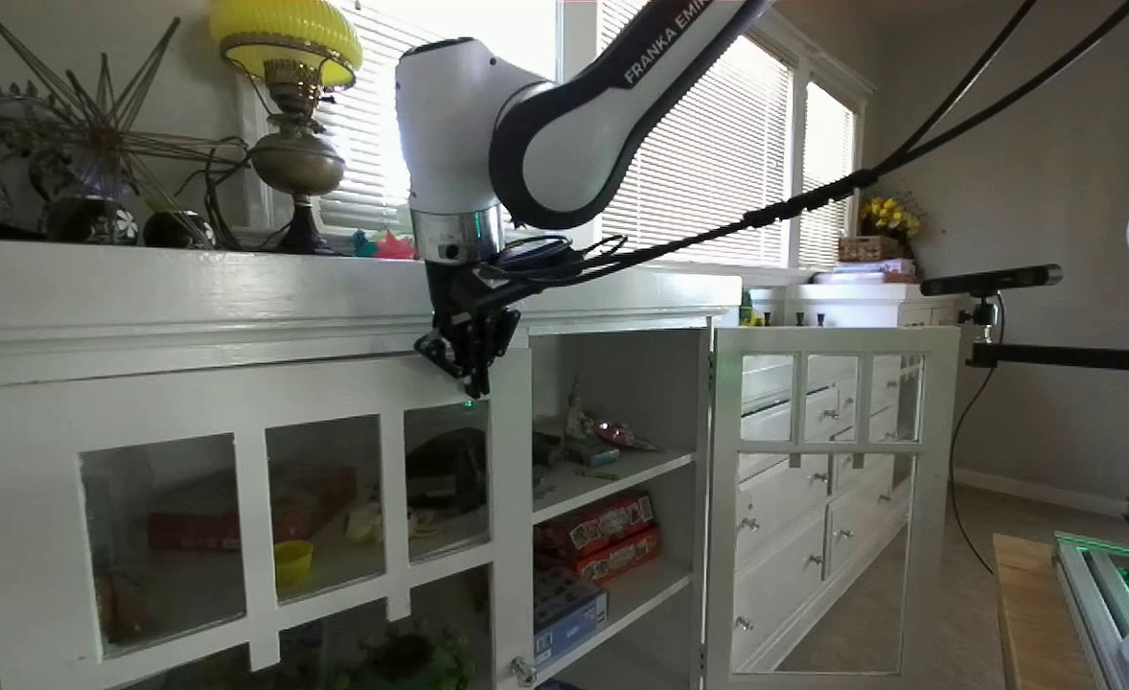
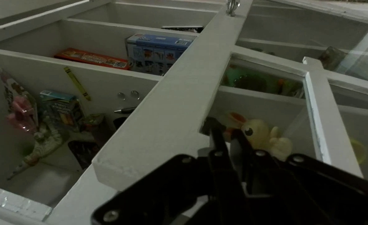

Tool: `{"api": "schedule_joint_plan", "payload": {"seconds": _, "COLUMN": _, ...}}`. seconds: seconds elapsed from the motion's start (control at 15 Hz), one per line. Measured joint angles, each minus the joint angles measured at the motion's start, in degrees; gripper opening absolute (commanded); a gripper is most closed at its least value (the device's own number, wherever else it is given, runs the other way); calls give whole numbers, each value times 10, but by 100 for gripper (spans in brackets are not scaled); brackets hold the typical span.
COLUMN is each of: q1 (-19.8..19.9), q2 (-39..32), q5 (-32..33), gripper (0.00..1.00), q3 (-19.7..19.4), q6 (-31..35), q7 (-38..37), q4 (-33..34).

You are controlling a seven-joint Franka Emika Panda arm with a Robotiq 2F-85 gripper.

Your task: Close the left cabinet door.

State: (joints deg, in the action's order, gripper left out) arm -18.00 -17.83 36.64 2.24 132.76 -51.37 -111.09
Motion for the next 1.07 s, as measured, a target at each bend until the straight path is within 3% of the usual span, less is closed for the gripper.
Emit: {"api": "schedule_joint_plan", "payload": {"seconds": 1.07, "q1": 6, "q2": 2, "q5": 154, "gripper": 0, "q3": -4, "q6": 0, "q7": -76, "q4": -1}}
